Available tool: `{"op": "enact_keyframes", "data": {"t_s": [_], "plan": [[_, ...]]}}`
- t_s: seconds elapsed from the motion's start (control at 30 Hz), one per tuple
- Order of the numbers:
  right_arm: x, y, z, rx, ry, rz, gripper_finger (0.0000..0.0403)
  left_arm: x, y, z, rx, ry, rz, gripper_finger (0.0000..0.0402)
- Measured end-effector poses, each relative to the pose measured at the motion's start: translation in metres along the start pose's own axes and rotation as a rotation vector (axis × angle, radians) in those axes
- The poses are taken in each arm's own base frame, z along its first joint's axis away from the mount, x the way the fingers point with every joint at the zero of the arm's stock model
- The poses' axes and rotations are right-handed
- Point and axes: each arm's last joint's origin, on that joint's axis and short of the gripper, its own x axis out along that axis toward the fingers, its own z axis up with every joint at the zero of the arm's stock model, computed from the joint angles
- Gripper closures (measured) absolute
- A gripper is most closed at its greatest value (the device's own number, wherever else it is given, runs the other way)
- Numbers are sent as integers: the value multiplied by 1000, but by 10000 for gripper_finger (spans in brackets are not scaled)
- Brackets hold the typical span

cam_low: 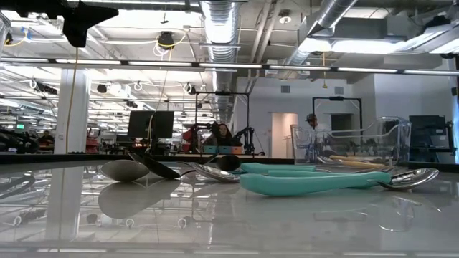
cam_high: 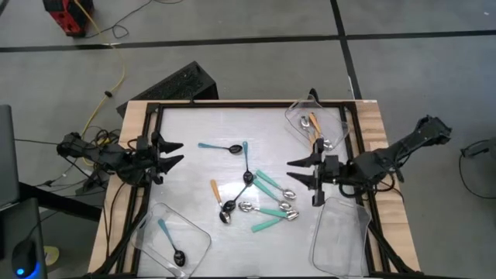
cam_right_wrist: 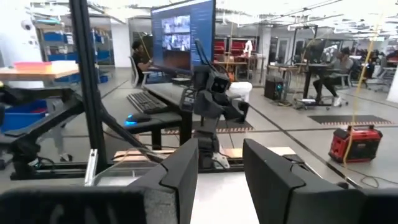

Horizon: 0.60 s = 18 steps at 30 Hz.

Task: Sort silverware by color (type)
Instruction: Put the yellow spoon into the top transparent bin

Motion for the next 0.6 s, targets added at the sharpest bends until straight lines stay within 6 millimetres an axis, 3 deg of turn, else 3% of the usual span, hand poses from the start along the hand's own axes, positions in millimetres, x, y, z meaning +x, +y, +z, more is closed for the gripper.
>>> {"op": "enact_keyframes", "data": {"t_s": [0.27, 0.6], "plan": [[14, 26, -25, -43, 78, 44, 250, 0, 0, 0, 11, 0, 2, 185], [44, 45, -52, -51, 41, 26, 250, 0, 0, 0, 18, 1, 4, 185]]}}
